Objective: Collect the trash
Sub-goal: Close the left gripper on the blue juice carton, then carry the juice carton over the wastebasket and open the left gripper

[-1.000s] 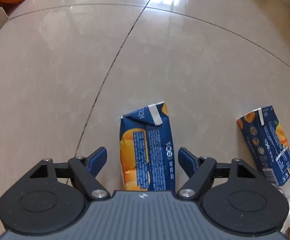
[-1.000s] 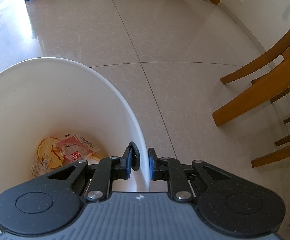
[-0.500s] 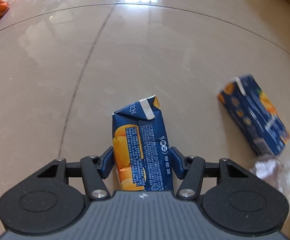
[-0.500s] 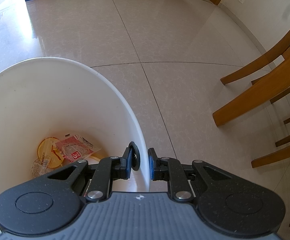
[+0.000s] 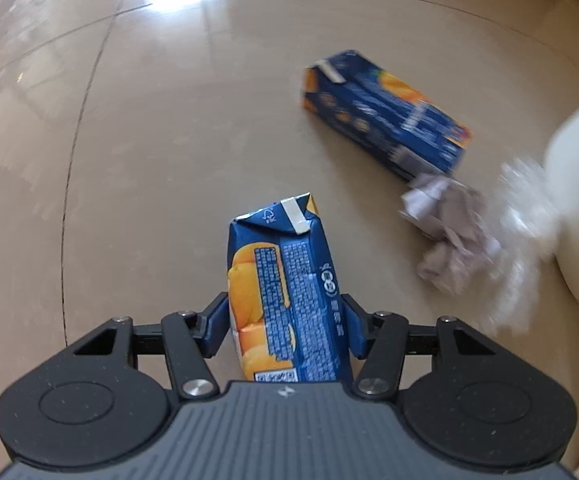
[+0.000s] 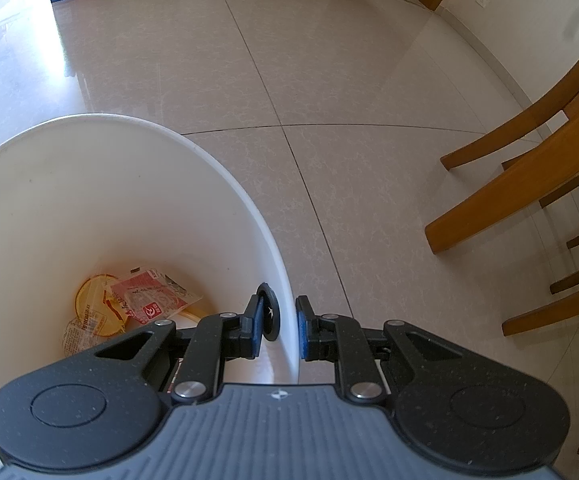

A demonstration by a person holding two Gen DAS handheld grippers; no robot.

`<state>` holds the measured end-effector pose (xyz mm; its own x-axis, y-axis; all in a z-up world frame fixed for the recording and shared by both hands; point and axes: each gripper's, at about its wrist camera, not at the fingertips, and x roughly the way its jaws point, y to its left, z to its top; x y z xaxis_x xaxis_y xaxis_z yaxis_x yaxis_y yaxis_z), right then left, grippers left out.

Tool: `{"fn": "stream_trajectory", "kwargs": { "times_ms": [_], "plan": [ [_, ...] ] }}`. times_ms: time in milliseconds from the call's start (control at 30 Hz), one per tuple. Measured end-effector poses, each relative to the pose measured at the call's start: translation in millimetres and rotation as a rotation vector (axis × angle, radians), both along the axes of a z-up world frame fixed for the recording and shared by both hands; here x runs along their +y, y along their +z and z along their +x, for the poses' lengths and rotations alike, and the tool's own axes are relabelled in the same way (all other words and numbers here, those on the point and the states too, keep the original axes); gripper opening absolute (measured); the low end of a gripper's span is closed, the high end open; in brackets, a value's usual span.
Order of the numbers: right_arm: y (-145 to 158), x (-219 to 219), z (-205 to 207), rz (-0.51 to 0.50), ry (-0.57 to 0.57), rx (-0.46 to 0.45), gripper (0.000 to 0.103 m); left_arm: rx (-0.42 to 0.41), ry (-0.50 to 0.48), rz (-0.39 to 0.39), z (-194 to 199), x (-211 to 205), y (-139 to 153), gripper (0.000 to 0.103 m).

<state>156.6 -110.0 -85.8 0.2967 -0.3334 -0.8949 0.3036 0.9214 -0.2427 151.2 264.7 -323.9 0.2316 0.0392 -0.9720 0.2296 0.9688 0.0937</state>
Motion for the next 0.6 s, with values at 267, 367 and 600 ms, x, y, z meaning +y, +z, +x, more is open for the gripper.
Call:
{"fn": "stream_trajectory", "kwargs": {
  "times_ms": [267,367,600],
  "plan": [
    [-1,7,0,-0.016,0.013,0.007,0.021,-0.002,-0.126,0.001,-3,-19,23,0.054],
    [0,6,0,-0.005,0.007,0.004,0.021,-0.010,-0.137,-0.007,-5,-19,30,0.054],
    [1,3,0,-0.004,0.009,0.004,0.021,-0.015,-0.195,-0.029,-14,-19,84,0.054]
  ]
}}
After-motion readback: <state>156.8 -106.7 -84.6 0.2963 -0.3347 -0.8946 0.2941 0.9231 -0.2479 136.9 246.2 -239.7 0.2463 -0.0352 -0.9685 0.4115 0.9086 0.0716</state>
